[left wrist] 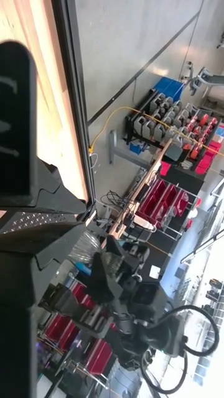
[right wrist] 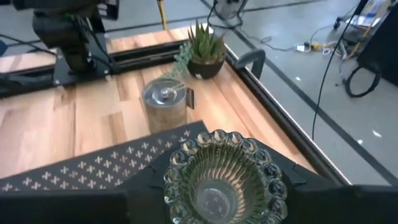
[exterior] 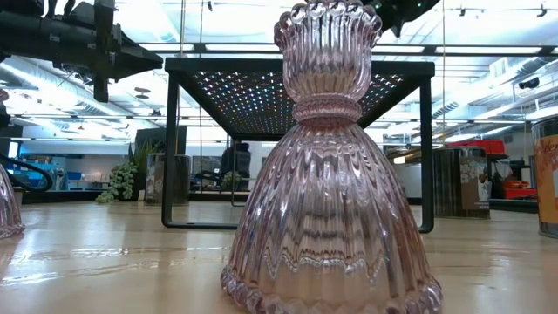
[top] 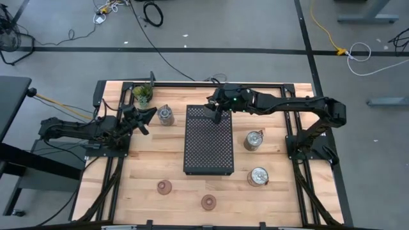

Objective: Pick & Place candle stick holders
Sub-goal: Put the green glass candle holder on the shelf

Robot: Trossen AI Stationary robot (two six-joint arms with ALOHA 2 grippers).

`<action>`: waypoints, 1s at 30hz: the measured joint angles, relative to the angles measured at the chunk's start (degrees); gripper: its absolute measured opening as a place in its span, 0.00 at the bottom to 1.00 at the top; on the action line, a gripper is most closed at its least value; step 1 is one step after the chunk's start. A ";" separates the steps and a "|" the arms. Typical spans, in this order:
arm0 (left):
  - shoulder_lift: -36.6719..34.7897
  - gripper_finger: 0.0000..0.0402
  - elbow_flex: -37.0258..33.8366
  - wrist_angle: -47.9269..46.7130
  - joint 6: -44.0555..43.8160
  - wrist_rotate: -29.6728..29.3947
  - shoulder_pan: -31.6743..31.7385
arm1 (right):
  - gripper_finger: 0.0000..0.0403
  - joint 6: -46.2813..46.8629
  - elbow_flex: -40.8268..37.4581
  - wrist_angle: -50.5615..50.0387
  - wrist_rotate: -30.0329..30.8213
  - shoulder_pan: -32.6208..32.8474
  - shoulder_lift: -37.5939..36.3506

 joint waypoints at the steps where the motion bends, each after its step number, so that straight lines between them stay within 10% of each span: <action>1: -0.01 0.09 0.00 0.02 0.00 -0.01 0.00 | 0.37 -0.02 0.00 -0.22 -0.24 0.00 0.14; 30: -0.02 0.09 0.00 -0.11 0.04 0.21 0.00 | 0.37 -0.15 -0.02 1.34 0.47 0.07 3.61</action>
